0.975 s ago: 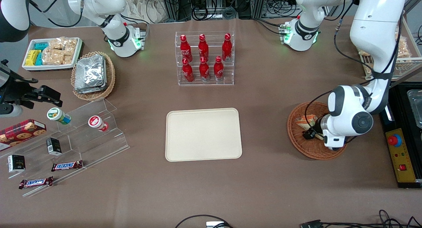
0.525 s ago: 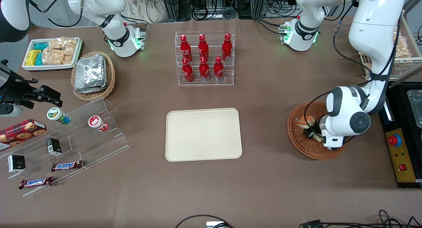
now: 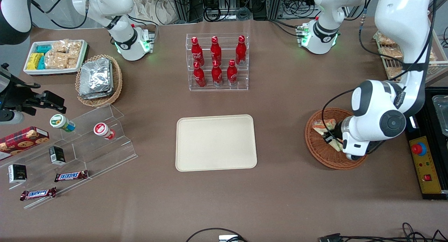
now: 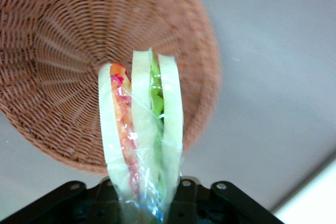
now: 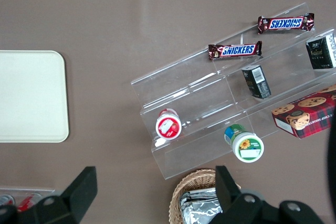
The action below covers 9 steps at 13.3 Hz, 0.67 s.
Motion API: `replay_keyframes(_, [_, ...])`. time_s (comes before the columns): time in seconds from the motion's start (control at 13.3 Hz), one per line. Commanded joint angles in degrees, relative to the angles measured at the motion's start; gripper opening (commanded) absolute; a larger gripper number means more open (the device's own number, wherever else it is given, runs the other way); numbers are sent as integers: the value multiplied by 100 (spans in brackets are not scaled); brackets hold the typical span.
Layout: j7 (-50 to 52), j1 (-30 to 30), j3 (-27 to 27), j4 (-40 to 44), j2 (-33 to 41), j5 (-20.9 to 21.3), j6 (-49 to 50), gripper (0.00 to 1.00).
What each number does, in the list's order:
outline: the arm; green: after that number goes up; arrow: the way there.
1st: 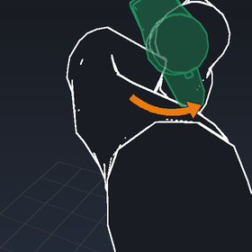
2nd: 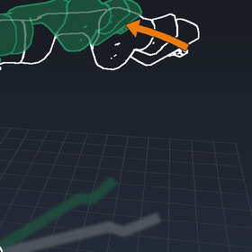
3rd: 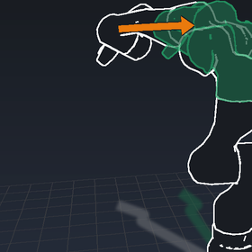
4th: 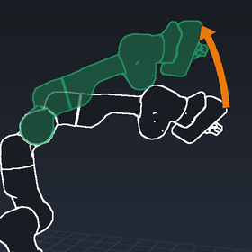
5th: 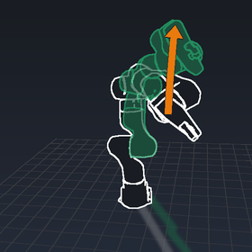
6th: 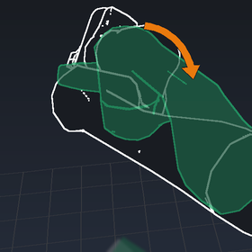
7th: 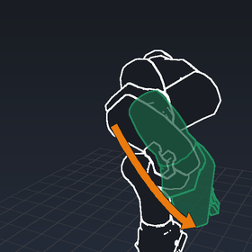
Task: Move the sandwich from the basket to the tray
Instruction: 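Lower the open left gripper around the sandwich and close it, then lift the sandwich and carry it toward the cream tray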
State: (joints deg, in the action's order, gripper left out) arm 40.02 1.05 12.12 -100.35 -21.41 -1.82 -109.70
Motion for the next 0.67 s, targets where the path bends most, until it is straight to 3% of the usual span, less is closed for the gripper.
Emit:
replay_keyframes(0.0, [-361, -9, 491, 699, -82, -20, 370, 0])
replay_keyframes(0.3, [-1336, -105, 1238, 1166, -345, -3, 335, 0])
replay_keyframes(0.6, [-1611, -929, 1310, 1930, -1038, -20, 300, 0])
